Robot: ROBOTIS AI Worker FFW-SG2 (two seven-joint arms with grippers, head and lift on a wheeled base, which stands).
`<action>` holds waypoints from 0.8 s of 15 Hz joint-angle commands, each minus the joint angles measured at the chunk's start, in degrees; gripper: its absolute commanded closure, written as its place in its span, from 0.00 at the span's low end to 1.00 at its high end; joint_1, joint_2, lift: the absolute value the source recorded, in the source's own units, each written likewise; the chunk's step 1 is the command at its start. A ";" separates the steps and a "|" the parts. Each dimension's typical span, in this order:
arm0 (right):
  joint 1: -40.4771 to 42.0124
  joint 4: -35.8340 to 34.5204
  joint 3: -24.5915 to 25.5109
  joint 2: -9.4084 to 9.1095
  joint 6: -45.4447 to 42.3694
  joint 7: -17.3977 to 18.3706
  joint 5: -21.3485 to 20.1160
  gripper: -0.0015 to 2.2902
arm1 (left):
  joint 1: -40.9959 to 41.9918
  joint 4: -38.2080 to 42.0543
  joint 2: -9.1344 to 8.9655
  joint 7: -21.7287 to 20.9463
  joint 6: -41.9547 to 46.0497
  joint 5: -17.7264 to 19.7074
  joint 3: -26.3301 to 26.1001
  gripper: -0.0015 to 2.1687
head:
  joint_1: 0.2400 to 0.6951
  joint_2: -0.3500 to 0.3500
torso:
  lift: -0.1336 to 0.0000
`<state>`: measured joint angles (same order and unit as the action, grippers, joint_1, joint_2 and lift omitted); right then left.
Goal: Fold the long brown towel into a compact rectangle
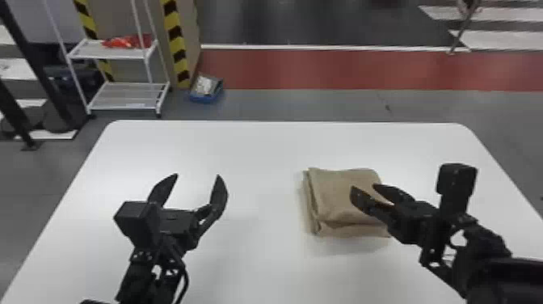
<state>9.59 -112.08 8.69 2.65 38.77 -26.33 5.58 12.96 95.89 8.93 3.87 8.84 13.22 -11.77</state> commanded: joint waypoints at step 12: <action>5.79 -3.41 5.11 1.48 11.82 -6.72 -4.26 0.96 | 0.05 -0.70 0.03 0.00 1.04 0.32 0.17 0.04 | 1.00 0.36 | 0.29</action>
<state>16.34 -116.38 14.56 3.58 47.14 -33.07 2.93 13.00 95.20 8.96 3.87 9.72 13.52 -11.60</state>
